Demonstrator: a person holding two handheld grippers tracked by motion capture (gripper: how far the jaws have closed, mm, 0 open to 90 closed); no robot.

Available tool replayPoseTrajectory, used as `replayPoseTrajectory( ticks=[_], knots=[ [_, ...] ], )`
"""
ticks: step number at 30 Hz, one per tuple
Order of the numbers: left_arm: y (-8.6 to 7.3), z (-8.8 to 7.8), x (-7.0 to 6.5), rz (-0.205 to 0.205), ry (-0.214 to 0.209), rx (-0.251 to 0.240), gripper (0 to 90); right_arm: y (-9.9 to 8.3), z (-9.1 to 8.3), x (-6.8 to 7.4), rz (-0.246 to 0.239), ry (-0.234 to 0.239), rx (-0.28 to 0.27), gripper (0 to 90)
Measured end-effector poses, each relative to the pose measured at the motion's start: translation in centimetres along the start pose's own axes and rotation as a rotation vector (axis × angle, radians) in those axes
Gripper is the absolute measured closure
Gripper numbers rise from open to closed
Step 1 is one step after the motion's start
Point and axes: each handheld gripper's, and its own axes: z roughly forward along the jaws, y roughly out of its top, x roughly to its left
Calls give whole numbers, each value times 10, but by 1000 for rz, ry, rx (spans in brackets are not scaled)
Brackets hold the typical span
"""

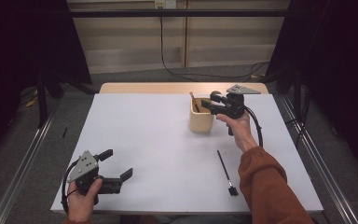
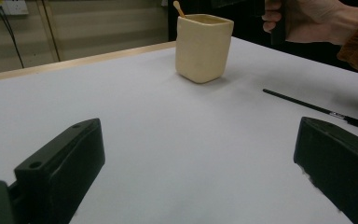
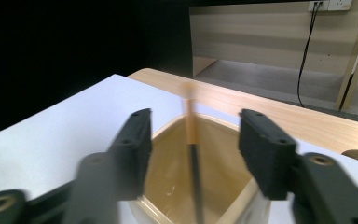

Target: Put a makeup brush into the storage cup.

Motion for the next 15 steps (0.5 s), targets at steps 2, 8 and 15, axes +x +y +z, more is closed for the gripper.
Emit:
replayPoseTrajectory(
  ticks=[2,8,15],
  knots=[
    [0,-1,0,-6,2,-7,17,0,-3,0,1,7,-7,303],
    [0,0,0,-11,7,-7,17,2,-9,4,-1,34,-26,169],
    [-2,-1,3,-12,6,0,17,4,-19,10,-30,43,-30,44]
  ],
)
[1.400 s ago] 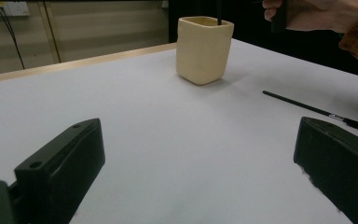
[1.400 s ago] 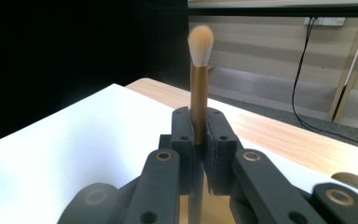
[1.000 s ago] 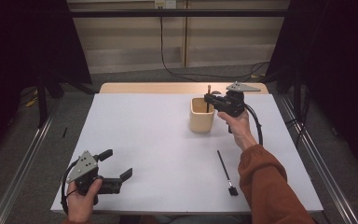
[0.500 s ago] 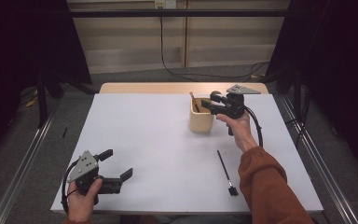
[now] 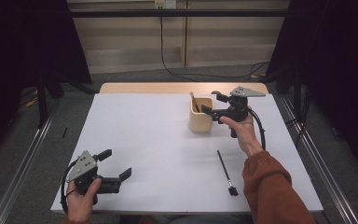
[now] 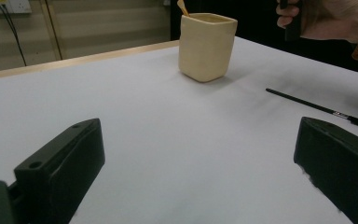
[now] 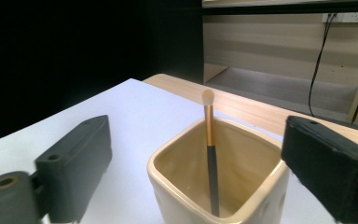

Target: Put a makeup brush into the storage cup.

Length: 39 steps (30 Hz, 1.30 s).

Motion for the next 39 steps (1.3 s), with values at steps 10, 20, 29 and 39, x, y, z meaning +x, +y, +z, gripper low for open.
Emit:
replayPoseTrajectory(
  ticks=[10,20,29,39],
  knots=[
    [2,4,0,-1,-13,0,17,1,-17,4,-9,-15,-25,5],
    [3,3,-2,8,-16,-6,17,-3,-34,10,-8,-32,-42,7],
    [2,0,-2,-2,0,-13,17,-10,-51,16,-12,-31,-29,17],
    [2,-3,-1,-25,11,-55,19,-17,-75,27,-36,-64,-30,22]
  ],
)
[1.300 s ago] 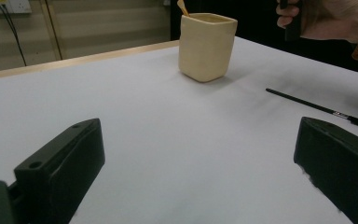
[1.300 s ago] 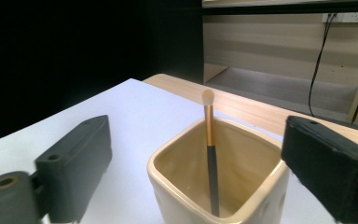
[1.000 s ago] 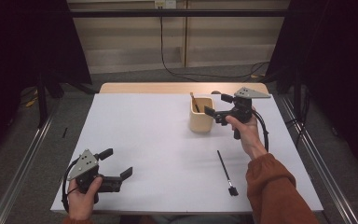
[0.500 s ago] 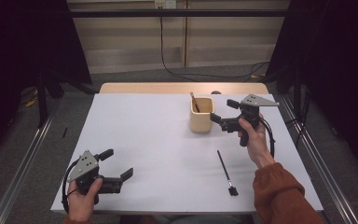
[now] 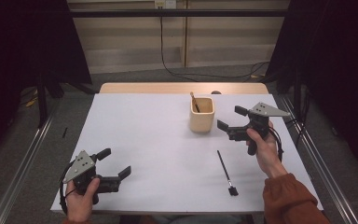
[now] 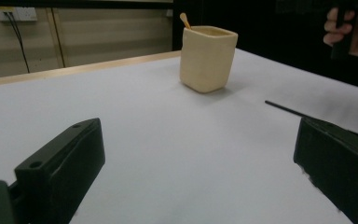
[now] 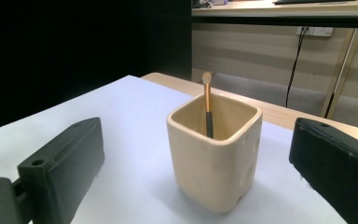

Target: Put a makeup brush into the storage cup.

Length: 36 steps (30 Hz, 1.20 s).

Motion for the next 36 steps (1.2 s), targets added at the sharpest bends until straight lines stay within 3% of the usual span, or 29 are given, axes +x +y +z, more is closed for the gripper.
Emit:
replayPoseTrajectory(
  ticks=[4,12,17,28,36],
  knots=[
    [0,0,0,4,3,0,20,-3,-13,3,-1,1,-4,21],
    [1,0,0,17,5,9,19,-14,-37,11,-28,8,46,21],
    [0,-1,0,24,2,8,19,-14,-55,14,-21,-1,18,21],
    [1,-3,-1,17,9,0,19,-39,-92,15,-18,-67,39,23],
    [-1,-11,-1,17,19,-11,17,-61,-115,19,18,-110,31,23]
  ],
)
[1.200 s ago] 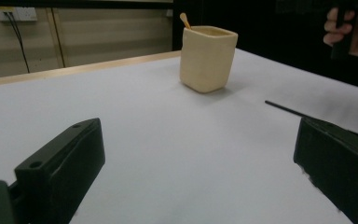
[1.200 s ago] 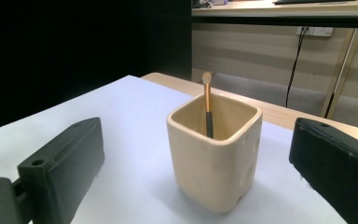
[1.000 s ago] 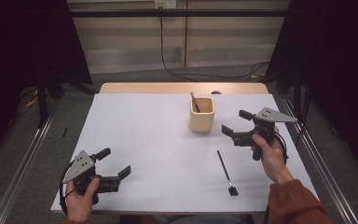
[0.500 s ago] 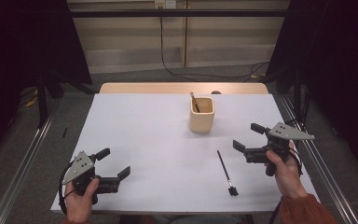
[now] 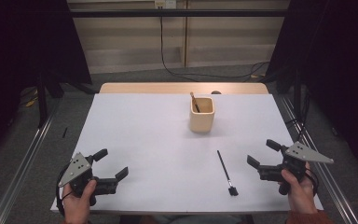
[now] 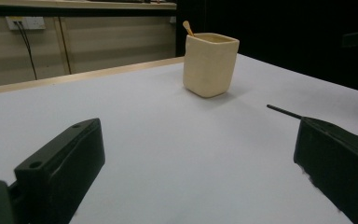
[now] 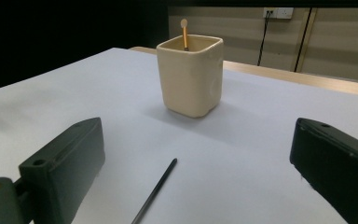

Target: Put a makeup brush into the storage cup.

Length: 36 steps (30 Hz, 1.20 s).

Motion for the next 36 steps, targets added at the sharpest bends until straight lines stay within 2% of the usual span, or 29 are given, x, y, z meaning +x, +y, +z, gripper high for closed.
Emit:
replayPoseTrajectory(
  ticks=[3,6,14,21,24,28,32,36],
  knots=[
    [0,-3,0,-4,2,-8,17,-7,-11,0,-4,-16,9,22],
    [-1,-3,1,-2,4,-5,17,-12,-18,-3,19,-31,-3,20],
    [-1,-3,1,3,5,-4,16,-9,-20,-4,13,13,-35,16],
    [-1,-4,3,-17,6,-11,17,-8,-14,-2,24,22,-20,12],
    [-1,-3,2,-22,-2,-12,16,-5,-11,0,15,15,-12,12],
    [-1,-5,0,-14,0,-11,15,2,-3,1,13,42,-1,8],
    [-1,-5,-1,-14,2,-10,15,5,6,3,-12,65,25,31],
    [-2,-6,0,-19,6,-6,15,8,13,4,-35,95,22,17]
  ],
)
